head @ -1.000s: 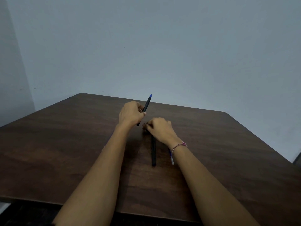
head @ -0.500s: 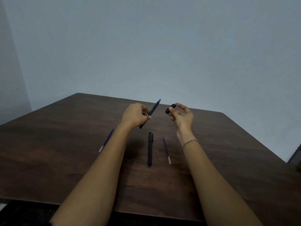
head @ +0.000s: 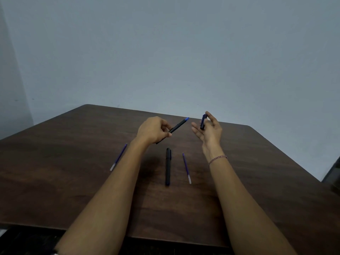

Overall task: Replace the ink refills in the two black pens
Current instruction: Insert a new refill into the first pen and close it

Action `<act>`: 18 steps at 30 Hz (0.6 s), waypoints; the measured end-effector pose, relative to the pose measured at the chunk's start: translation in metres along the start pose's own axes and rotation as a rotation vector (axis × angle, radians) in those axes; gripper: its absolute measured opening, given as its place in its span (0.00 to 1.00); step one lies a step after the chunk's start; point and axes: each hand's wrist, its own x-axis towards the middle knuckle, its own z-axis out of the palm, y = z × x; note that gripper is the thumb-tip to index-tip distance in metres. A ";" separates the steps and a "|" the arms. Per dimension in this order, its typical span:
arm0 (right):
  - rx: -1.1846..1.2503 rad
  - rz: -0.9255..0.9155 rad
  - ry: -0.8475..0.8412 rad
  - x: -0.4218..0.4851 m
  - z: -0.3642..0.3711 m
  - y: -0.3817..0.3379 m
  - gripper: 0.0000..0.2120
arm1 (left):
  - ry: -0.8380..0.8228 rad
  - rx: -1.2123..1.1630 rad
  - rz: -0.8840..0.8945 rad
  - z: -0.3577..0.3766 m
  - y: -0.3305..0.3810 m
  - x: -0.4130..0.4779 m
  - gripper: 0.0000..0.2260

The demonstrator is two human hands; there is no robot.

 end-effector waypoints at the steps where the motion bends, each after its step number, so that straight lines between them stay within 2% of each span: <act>1: -0.028 0.010 -0.034 0.000 -0.001 -0.001 0.14 | 0.000 0.000 -0.003 0.000 0.000 0.000 0.13; 3: -0.096 -0.014 -0.083 0.002 -0.002 0.000 0.15 | 0.002 0.002 -0.010 -0.001 -0.001 0.000 0.12; 6: -0.159 -0.067 -0.068 0.004 -0.003 0.002 0.15 | 0.008 0.011 -0.008 0.000 -0.002 0.000 0.12; 13: 0.104 -0.014 -0.104 0.005 -0.003 -0.003 0.16 | -0.037 0.006 0.006 0.002 -0.001 0.001 0.13; 18: 0.204 -0.005 -0.034 0.006 -0.006 -0.003 0.16 | -0.033 -0.006 0.018 0.002 -0.001 0.002 0.13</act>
